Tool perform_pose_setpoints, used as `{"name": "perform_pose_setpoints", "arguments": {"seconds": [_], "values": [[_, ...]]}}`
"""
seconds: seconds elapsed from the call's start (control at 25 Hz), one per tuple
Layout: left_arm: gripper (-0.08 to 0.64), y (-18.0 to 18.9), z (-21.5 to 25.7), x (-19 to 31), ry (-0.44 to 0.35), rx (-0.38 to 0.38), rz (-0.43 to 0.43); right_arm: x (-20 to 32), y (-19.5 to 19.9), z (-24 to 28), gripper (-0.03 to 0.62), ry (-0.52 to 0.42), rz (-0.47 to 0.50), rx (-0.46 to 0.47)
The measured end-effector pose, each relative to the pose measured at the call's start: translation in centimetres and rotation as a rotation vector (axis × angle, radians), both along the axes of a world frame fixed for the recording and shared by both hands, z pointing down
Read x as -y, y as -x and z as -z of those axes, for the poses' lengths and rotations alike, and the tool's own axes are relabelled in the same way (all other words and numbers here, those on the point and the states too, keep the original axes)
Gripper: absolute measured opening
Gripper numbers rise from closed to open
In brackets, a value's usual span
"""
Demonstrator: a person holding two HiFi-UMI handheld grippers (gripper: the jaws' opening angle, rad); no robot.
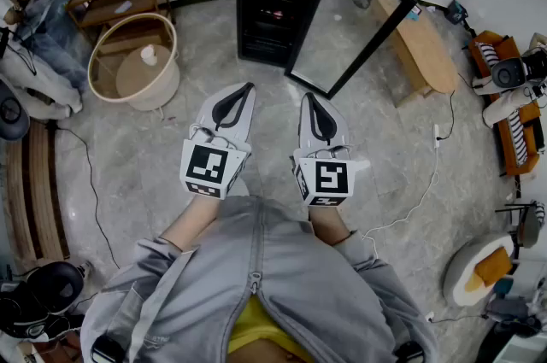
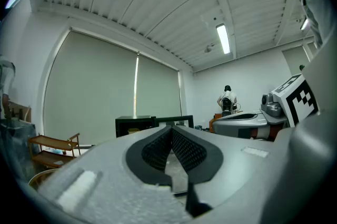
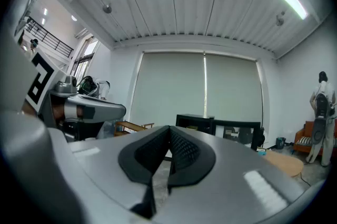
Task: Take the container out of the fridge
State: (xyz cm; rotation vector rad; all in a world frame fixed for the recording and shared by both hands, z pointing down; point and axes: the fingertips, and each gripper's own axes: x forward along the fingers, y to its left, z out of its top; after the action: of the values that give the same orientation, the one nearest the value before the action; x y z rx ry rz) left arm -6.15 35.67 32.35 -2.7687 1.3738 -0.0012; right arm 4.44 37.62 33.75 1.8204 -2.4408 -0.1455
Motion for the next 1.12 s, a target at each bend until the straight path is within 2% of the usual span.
{"name": "perform_pose_setpoints", "arguments": {"seconds": [0.36, 0.68, 0.76, 1.12], "values": [[0.005, -0.9, -0.3, 3.9, 0.008, 0.002, -0.018, 4.1, -0.9, 0.2, 0.0, -0.019, -0.004, 0.03], [0.008, -0.6, -1.6, 12.7, -0.009, -0.02, -0.035, 12.1, -0.7, -0.9, 0.0, -0.016, -0.022, -0.003], [0.09, -0.6, -1.7, 15.7, -0.005, -0.03, -0.045, 14.8, -0.5, -0.9, 0.0, -0.019, -0.025, -0.012], [0.15, 0.9, -1.7, 27.3, 0.005, -0.042, -0.039, 25.9, 0.6, -0.9, 0.0, -0.007, -0.049, -0.017]]}}
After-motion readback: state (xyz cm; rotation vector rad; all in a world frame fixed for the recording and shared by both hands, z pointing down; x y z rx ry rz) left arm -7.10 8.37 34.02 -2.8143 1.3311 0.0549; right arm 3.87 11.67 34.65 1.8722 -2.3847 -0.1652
